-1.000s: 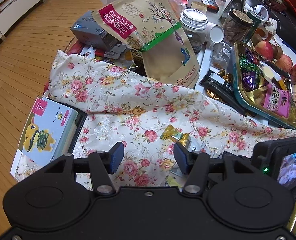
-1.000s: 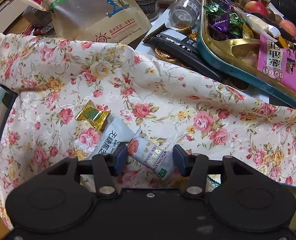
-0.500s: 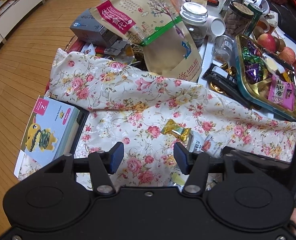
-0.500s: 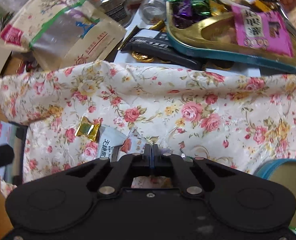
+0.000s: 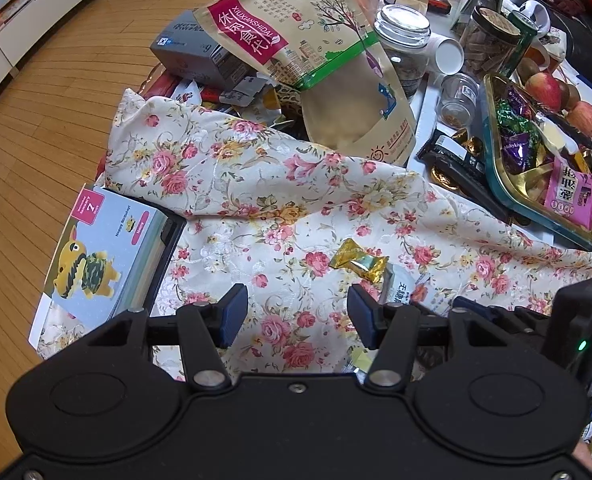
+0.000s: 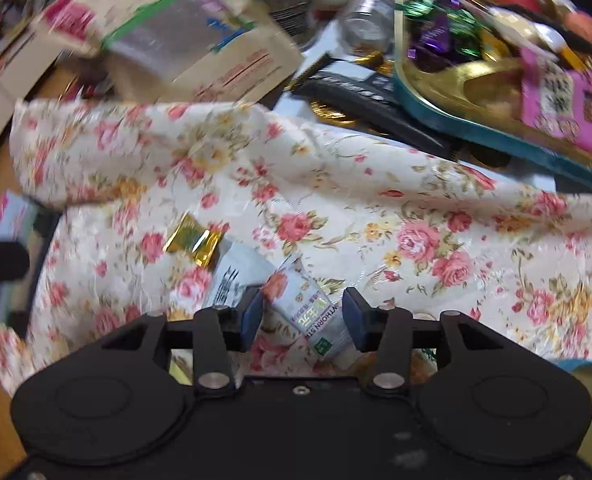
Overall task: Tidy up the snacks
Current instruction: 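Grasp the white snack with green label with the right tool, then lift the white snack with the right tool while the left tool grasps a white snack bar, then carry both held white snacks over the gold tray with both tools, then open the left tool to drop the white bar while the right tool releases its snack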
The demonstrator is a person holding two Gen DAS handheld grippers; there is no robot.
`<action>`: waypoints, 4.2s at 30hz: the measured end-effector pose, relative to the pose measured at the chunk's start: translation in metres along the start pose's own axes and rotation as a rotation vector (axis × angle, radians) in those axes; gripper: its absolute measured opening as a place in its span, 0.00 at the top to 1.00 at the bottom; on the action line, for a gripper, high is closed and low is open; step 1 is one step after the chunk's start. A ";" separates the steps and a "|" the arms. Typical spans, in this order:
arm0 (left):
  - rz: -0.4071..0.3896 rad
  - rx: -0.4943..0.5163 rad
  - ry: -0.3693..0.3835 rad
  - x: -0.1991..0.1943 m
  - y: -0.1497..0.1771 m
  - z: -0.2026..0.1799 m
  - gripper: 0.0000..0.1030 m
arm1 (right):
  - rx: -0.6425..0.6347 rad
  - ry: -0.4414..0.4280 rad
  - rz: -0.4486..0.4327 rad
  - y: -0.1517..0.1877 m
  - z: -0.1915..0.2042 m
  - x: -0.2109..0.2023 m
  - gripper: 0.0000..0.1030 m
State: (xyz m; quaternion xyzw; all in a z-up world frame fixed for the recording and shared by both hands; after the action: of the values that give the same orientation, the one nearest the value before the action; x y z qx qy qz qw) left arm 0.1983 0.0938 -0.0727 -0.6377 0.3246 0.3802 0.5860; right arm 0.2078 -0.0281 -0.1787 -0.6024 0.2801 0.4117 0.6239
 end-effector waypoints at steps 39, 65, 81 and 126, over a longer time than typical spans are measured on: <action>0.130 0.157 0.139 0.094 0.050 -0.085 0.48 | 0.364 0.039 -0.042 -0.014 -0.074 -0.081 0.81; -0.094 0.096 0.145 -0.013 0.014 -0.096 0.73 | 0.372 0.072 -0.162 -0.012 -0.101 -0.157 0.81; -0.120 0.284 0.381 -0.077 0.054 -0.203 0.73 | 0.487 0.314 -0.306 0.024 -0.217 -0.266 0.81; -0.083 0.508 0.296 -0.067 0.115 -0.270 0.47 | 0.547 0.510 -0.251 0.073 -0.294 -0.286 0.53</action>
State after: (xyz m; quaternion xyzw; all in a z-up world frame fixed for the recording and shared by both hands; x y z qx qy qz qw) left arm 0.0941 -0.1882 -0.0662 -0.5317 0.4650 0.1653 0.6883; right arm 0.0446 -0.3717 -0.0095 -0.5262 0.4500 0.0794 0.7171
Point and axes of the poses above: each gripper's, at about its wrist camera, not at the fingertips, and x roughly the way its jaws point, z to its left, y to its underside, the point moved 10 cm from there along x, roughly the way its jaws point, and after that the axes turned 10 degrees about -z, right-handed, at the moved point
